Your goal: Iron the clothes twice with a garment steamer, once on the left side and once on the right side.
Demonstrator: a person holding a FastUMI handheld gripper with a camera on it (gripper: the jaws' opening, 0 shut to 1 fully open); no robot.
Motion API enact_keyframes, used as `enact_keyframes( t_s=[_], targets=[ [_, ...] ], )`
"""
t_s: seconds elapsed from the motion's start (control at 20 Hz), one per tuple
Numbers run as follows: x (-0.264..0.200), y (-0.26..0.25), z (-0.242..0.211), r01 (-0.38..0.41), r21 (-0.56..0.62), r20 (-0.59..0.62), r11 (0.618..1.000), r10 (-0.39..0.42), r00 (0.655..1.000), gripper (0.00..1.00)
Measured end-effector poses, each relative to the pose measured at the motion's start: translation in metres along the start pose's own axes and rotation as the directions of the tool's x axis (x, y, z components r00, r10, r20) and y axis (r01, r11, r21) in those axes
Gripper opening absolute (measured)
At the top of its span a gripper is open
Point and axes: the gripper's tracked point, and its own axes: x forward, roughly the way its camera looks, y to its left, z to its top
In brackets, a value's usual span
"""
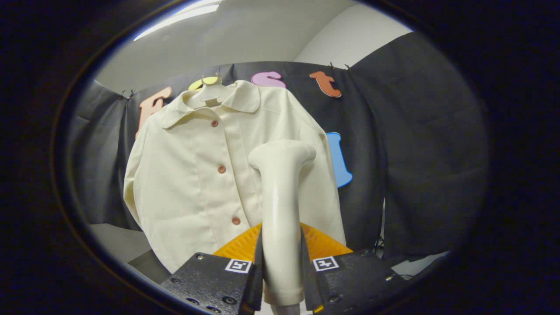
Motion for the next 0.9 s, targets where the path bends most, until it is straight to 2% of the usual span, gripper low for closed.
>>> enact_keyframes(
  t_s=[0.55,0.9],
  targets=[
    [-0.028,-0.035,-0.112,0.040,0.077,-0.134,0.996,-0.029,0.990,0.37],
    [-0.045,-0.051,-0.158,0.075,0.099,-0.200,0.992,-0.054,0.978,0.37]
  ],
)
